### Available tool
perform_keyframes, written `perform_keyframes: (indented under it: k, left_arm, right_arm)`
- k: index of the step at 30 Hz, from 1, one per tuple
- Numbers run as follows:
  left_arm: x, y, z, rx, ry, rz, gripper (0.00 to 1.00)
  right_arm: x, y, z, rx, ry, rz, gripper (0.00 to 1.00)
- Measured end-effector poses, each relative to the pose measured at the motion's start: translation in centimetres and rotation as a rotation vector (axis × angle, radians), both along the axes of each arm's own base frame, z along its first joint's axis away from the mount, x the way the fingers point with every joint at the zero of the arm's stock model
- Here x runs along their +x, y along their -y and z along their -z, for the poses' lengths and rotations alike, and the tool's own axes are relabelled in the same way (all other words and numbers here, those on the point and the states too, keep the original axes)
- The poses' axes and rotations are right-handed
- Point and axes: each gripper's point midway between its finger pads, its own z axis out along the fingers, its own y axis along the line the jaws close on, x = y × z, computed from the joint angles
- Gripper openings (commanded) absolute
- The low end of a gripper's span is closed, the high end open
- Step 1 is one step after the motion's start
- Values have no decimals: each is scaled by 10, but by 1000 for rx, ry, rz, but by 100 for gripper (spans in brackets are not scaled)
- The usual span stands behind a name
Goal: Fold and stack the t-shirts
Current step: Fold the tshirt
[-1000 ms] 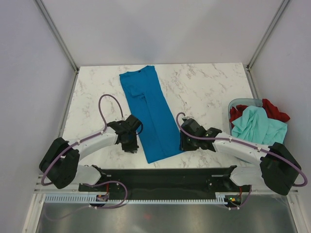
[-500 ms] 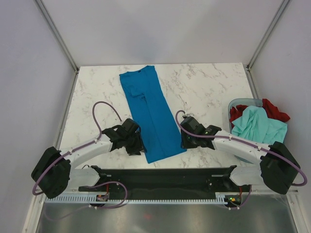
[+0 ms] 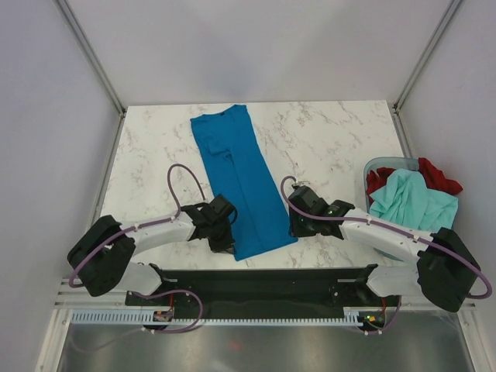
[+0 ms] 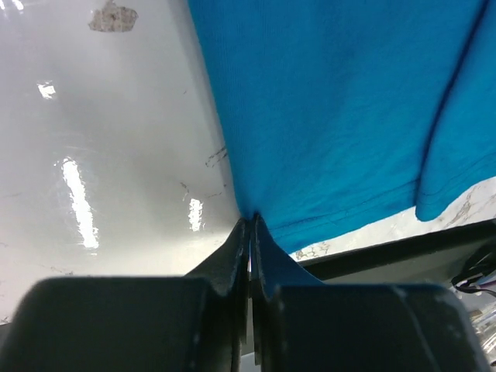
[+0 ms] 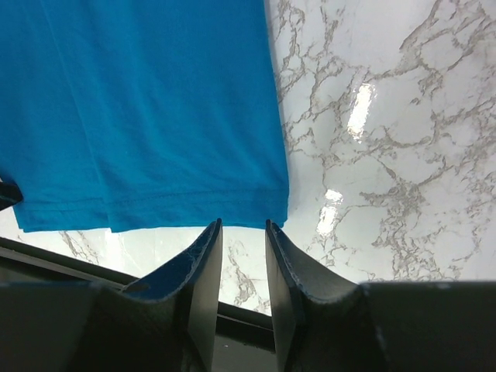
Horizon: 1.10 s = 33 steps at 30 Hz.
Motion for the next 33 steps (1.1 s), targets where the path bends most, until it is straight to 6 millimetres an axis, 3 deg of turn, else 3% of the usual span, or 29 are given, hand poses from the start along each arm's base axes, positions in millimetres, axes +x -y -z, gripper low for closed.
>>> perform_keyframes:
  k: [5, 16, 26, 33]
  left_arm:
    - [1, -5, 0, 24, 15, -5, 2]
    - [-4, -54, -1, 216, 66, -54, 2]
    - [-3, -62, -1, 251, 78, -62, 2]
    - [-2, -68, -1, 273, 83, -71, 2]
  right_arm:
    - [0, -1, 2, 10, -4, 12, 37]
    - [-17, -18, 21, -4, -55, -7, 37]
    - [-24, -47, 21, -7, -46, -22, 36]
    - [-26, -56, 28, -20, -43, -20, 34]
